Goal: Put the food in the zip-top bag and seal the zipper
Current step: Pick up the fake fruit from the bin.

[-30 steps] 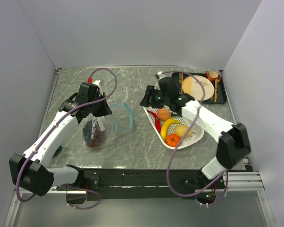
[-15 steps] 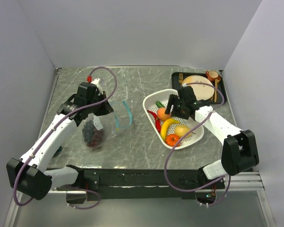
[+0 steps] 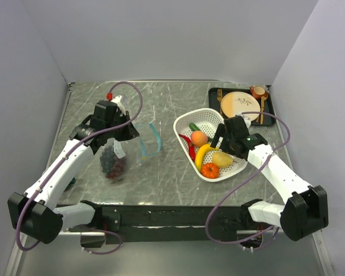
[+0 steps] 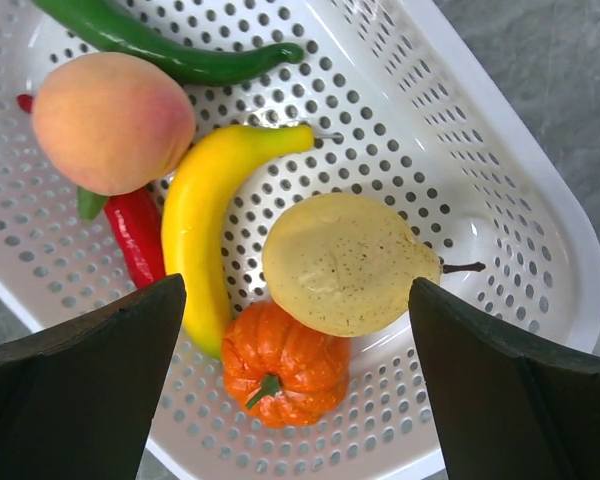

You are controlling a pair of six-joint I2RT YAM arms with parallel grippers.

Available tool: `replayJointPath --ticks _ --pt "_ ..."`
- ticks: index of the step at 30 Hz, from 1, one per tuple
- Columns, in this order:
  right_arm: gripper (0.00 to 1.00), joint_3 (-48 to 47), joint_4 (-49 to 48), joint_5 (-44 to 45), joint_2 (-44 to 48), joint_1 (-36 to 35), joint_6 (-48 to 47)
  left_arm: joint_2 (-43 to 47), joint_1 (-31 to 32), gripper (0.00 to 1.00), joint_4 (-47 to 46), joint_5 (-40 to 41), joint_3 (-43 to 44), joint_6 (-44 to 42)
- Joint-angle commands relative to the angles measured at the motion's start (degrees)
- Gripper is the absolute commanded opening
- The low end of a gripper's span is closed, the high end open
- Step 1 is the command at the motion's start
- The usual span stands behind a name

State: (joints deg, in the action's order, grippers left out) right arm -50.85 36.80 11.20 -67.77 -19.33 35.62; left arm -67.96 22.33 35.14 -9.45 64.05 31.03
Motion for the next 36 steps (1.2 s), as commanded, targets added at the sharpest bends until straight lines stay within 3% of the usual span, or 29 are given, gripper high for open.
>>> replayJointPath --ticks 1,14,17,18,19,22,25,32,36 --pt "1.00 1.28 2.14 1.72 -2.98 0.26 2.96 1.43 0.26 0.01 -2.18 -1.01 0.28 -0.79" --pt "1.00 4.62 -7.08 -3.03 -10.88 1.93 5.25 1.87 0.26 0.01 -0.86 -0.13 0.46 -1.41" --pt "0.96 3.92 -7.79 -3.82 -12.47 1.93 4.99 1.43 0.26 0.01 -0.33 -0.48 0.99 -1.67" --pt "0.93 4.00 -8.14 -3.99 -12.74 1.93 4.82 1.34 0.35 0.01 -0.16 -0.57 1.34 -1.67" --pt "0.81 4.00 -8.49 -4.34 -12.83 1.93 4.81 1.34 0.35 0.01 -0.07 -0.57 1.34 -1.84" --pt "0.63 4.36 -9.20 -5.22 -12.57 2.02 4.81 1.43 0.26 0.01 0.11 -0.22 1.60 -2.28" --pt "0.52 5.06 -10.34 -5.84 -10.90 2.02 4.11 0.82 0.26 0.01 0.46 -0.56 2.04 -2.55" --pt "0.33 3.04 -9.99 -5.75 -11.59 2.02 0.51 0.82 0.35 0.01 -0.59 -0.57 1.16 -1.76" --pt "0.29 1.54 -8.23 -4.79 -11.08 2.02 -1.60 1.17 0.35 0.01 -0.94 -0.57 1.08 -1.49"
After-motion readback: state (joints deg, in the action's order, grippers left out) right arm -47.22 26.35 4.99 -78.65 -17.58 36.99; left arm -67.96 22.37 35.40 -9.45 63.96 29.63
